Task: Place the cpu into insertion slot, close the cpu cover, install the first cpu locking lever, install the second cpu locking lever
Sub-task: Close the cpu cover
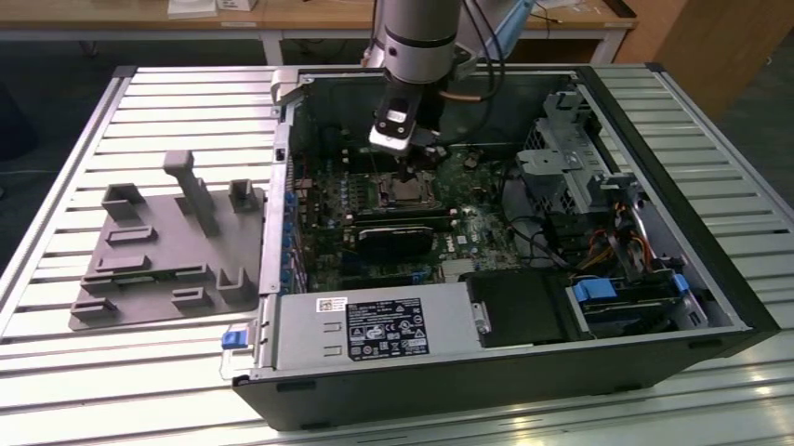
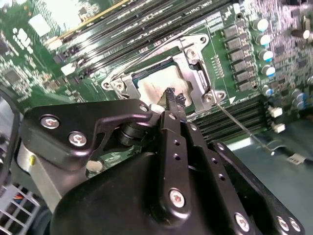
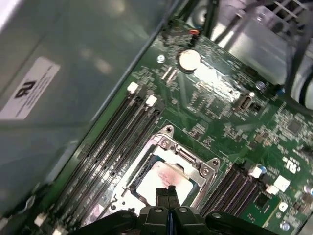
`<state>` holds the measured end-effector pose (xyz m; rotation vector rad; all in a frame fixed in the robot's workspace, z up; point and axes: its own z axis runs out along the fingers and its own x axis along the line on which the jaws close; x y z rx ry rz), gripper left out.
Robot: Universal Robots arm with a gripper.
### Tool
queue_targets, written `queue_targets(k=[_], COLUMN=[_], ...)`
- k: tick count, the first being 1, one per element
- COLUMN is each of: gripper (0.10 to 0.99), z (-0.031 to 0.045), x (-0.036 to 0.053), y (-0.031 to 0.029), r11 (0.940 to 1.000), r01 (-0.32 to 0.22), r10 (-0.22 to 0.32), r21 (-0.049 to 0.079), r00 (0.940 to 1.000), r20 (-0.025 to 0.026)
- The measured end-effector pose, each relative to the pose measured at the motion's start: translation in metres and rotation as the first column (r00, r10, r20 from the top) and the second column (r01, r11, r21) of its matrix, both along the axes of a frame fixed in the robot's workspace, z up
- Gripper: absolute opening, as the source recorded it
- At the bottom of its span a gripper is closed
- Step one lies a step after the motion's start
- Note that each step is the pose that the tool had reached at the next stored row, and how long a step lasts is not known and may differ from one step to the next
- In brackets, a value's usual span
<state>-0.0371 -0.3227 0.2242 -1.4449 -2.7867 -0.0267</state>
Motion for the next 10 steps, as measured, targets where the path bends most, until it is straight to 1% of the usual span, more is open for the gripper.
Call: queue_targets(k=[3,5,8,10], gripper=[0.102,0.102,0.102,0.102], z=[-0.0001,-0.0001,-0.0001,-0.0001], x=[0.0,0.0,0.0,0.0], y=[0.0,0.0,0.0,0.0], r11=[0.9985,0.9958,0.9897,0.9837], r01=[-0.056,-0.091,-0.143,-0.18], r10=[0.056,0.091,0.143,0.18], r21=[0.0,0.0,0.001,0.001], r00=[0.9985,0.9958,0.9897,0.9837], r20=[0.0001,0.0,0.0002,0.0002])
